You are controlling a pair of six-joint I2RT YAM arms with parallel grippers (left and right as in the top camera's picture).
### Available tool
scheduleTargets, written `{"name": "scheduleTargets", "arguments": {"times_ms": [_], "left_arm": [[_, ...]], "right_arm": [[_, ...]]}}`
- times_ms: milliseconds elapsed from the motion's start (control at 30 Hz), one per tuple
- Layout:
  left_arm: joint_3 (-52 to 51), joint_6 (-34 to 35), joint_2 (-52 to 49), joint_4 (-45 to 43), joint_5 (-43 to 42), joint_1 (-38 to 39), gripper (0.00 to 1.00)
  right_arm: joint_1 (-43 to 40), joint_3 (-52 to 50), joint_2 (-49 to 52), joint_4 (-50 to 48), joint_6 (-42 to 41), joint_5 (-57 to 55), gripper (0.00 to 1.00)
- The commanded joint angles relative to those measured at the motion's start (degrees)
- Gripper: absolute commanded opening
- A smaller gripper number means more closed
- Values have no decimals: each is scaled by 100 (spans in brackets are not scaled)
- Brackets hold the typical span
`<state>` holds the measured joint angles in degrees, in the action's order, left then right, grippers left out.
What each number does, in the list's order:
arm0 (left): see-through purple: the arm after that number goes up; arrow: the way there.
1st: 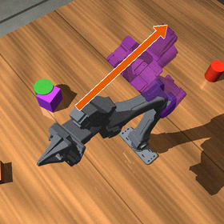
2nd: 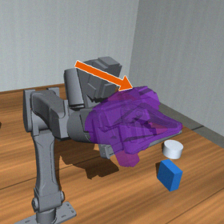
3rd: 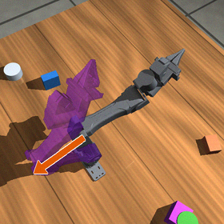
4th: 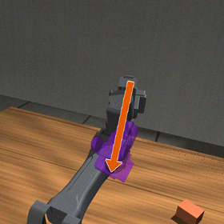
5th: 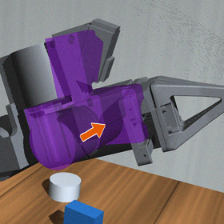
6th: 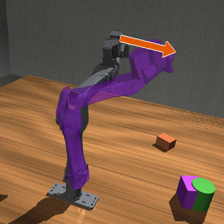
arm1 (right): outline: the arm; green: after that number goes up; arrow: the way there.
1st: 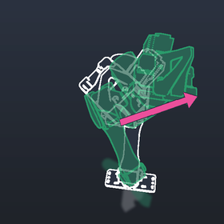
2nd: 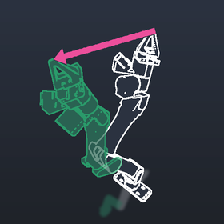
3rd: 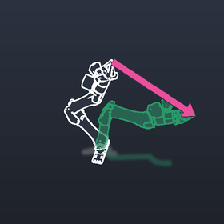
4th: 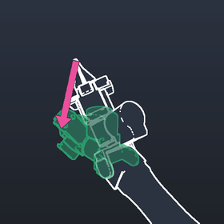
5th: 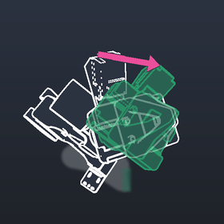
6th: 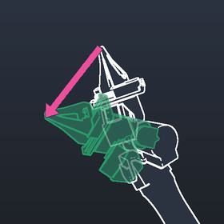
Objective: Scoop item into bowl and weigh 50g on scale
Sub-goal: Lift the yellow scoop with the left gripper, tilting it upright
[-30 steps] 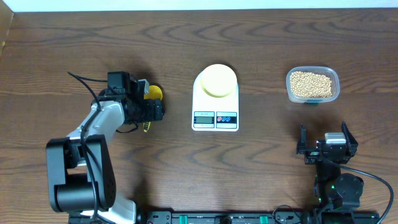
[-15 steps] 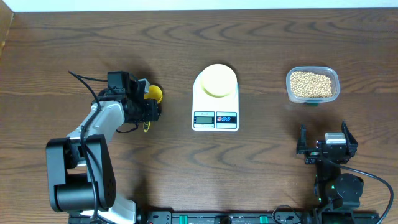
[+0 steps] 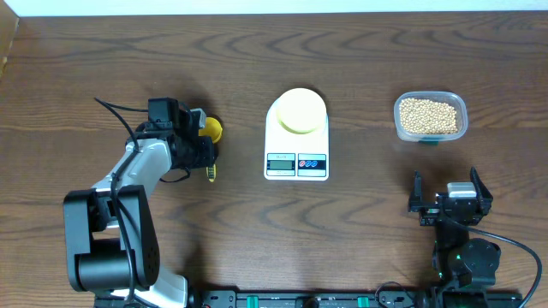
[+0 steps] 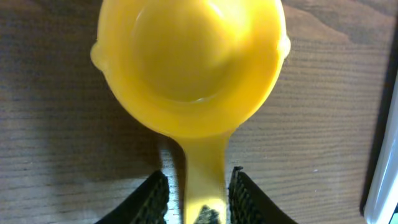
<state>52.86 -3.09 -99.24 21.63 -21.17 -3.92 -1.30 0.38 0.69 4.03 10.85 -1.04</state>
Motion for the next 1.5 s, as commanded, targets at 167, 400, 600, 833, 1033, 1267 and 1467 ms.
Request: {"name": "scheduleTargets", "arguments": {"times_ms": [167,400,600,833,1033,1267,1467], "left_arm": [[72,-31,-74,11,-205,-2,22],[72,-31,-74,9,-393,-2,22],[74,-31,-72,4,-706,-4,13],[74,-28,-72,33,-717,-4,8],[74,-9,-72,28,-763,-4,7],[74,184,-72,-155,-815,-4,7],[74,538,59,-452,-1412,-7,7]], "right_arm": [[39,-7,-24,24,35,13,99],[39,-7,-24,24,35,13,99],[39,-7,-22,24,37,13,99],[39,-7,-22,24,37,13,99],[39,-7,-22,24,35,13,99],[39,-7,-22,24,37,13,99],[39,-7,-22,24,37,13,99]]}}
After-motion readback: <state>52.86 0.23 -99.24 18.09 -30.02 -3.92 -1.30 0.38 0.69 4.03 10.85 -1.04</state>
